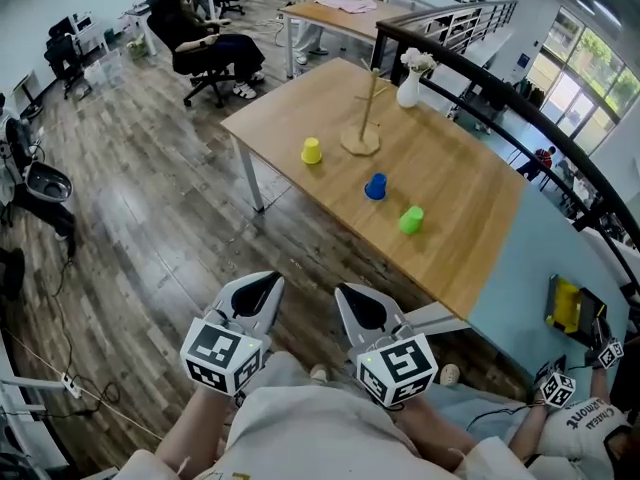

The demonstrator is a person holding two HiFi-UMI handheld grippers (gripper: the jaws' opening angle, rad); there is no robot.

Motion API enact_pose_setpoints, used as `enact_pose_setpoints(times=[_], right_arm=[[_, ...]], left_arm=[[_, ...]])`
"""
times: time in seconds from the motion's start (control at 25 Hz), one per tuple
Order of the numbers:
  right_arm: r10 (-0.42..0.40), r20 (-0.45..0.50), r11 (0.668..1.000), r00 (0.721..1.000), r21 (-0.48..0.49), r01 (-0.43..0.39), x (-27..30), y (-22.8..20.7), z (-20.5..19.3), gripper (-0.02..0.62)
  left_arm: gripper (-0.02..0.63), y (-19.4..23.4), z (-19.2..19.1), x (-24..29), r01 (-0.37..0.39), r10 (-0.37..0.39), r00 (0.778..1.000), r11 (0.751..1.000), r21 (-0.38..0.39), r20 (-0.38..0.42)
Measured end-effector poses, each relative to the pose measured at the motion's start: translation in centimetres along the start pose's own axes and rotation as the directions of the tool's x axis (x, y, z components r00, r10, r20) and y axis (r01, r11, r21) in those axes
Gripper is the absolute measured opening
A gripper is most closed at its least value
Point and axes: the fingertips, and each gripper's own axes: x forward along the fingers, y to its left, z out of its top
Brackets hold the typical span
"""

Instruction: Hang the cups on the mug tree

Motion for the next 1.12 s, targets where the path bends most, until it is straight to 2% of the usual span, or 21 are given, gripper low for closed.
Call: enact_pose_setpoints(times=[0.28, 0.48, 0.84, 1.12], right_arm=[[-0.006, 0.004, 1.000, 1.000, 0.008, 0.006, 0.8, -2.0, 0.1, -0.002], [-0.044, 0.001, 0.999, 0.999, 0.011, 0.044, 1.9, -3.9, -0.2, -0.002], [-0.123, -0.014, 0.992, 0.992, -0.017, 0.123, 6.7, -10.6, 0.9, -0.002], [-0.152, -0.043, 0.988, 0.987, -0.003, 0.152, 11.7, -15.5, 2.2, -0.002]], left_arm=[[0.002, -0.5, -0.1, 1.7, 0.007, -0.007, 1.000, 1.000, -0.001, -0.010], [0.002, -0.3, -0.5, 4.2, 0.056, -0.056, 0.998, 0.998, 0.006, -0.027], [0.002, 2.8, 1.2, 12.1, 0.128, -0.127, 0.991, 0.991, 0.027, -0.032], [0.002, 6.0, 2.7, 18.8, 0.175, -0.175, 0.983, 0.984, 0.001, -0.058]])
